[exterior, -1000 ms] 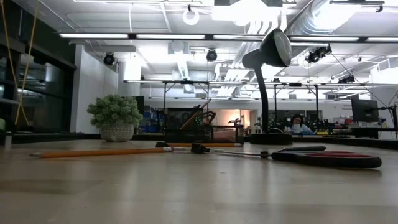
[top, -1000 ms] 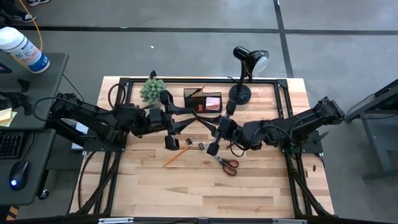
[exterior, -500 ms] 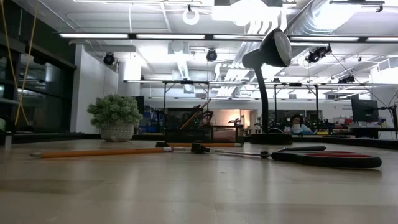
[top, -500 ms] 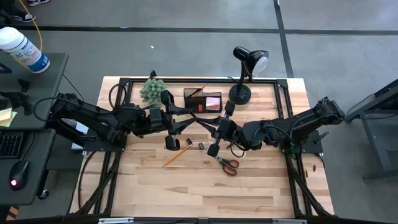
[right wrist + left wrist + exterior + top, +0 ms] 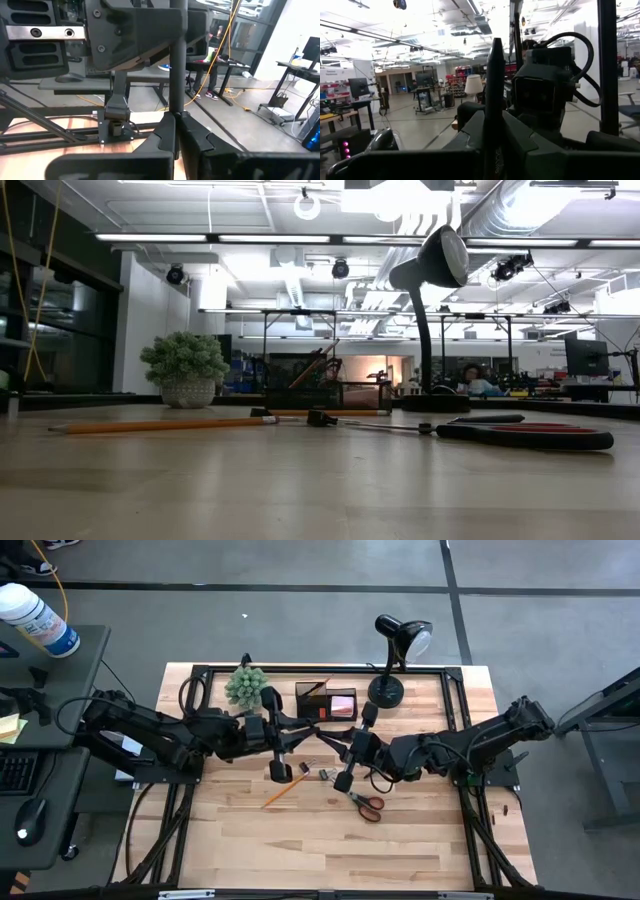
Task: Pick and place office supplies into organizer
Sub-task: Put the bottom black pen into the black desk organizer
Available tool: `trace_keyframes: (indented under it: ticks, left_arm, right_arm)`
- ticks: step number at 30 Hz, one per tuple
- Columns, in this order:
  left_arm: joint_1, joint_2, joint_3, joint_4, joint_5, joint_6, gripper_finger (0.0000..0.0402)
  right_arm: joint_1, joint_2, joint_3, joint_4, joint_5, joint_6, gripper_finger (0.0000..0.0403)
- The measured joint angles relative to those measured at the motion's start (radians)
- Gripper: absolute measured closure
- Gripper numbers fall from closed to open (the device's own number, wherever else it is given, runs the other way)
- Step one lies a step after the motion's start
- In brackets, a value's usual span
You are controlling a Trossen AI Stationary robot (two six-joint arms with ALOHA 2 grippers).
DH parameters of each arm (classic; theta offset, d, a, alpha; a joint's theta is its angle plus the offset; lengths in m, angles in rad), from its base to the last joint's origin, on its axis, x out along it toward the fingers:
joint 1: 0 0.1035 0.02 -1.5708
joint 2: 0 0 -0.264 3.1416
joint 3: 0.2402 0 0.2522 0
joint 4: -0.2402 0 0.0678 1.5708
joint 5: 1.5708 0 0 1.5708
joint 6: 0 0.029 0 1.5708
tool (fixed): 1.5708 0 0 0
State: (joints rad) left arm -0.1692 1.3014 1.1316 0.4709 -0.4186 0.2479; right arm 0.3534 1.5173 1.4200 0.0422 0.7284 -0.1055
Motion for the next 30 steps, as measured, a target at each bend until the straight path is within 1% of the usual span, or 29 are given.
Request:
trace_keyframes:
  ticks: [3, 6, 10, 13, 16, 20, 23, 25, 27, 30]
  left_arm:
    - [0.0, 0.0, 0.0, 0.0, -0.012, 0.006, 0.0381]
    - [0.0, 0.0, 0.0, 0.0, -0.012, 0.021, 0.0394]
    - [0.0, 0.0, 0.0, -0.002, -0.017, 0.043, 0.0387]
    - [0.0, 0.0, 0.0, -0.002, -0.02, 0.058, 0.0386]
    - [0.0, 0.0, 0.0, -0.002, -0.028, 0.085, 0.0393]
    - [0.0, 0.0, 0.0, -0.013, -0.039, 0.093, 0.0396]
    - [0.013, 0.0, 0.0, -0.061, -0.05, 0.112, 0.0391]
    - [0.035, 0.0, 0.0, -0.104, -0.032, 0.101, 0.0388]
    - [0.064, 0.0, 0.0, -0.142, -0.006, 0.084, 0.0388]
    - [0.121, 0.0, 0.0, -0.179, 0.048, 0.072, 0.0391]
  right_arm:
    - [0.0, 0.0, 0.0, 0.0, -0.006, -0.002, 0.04]
    - [0.0, 0.0, 0.0, 0.0, -0.009, -0.03, 0.0382]
    - [0.0, 0.0, 0.0, -0.001, -0.011, -0.056, 0.0332]
    - [0.001, 0.0, 0.0, -0.001, 0.012, -0.058, 0.029]
    - [0.001, 0.0, 0.0, -0.001, 0.06, -0.064, 0.0251]
    - [0.011, -0.004, 0.0, -0.002, 0.142, -0.134, 0.0207]
    - [0.033, -0.022, 0.0, -0.012, 0.238, -0.161, 0.0186]
    - [0.047, -0.041, 0.0, -0.039, 0.293, -0.159, 0.0179]
    - [0.065, -0.063, 0.0, -0.109, 0.343, -0.106, 0.0176]
    - [0.091, -0.09, 0.0, -0.288, 0.388, 0.084, 0.0182]
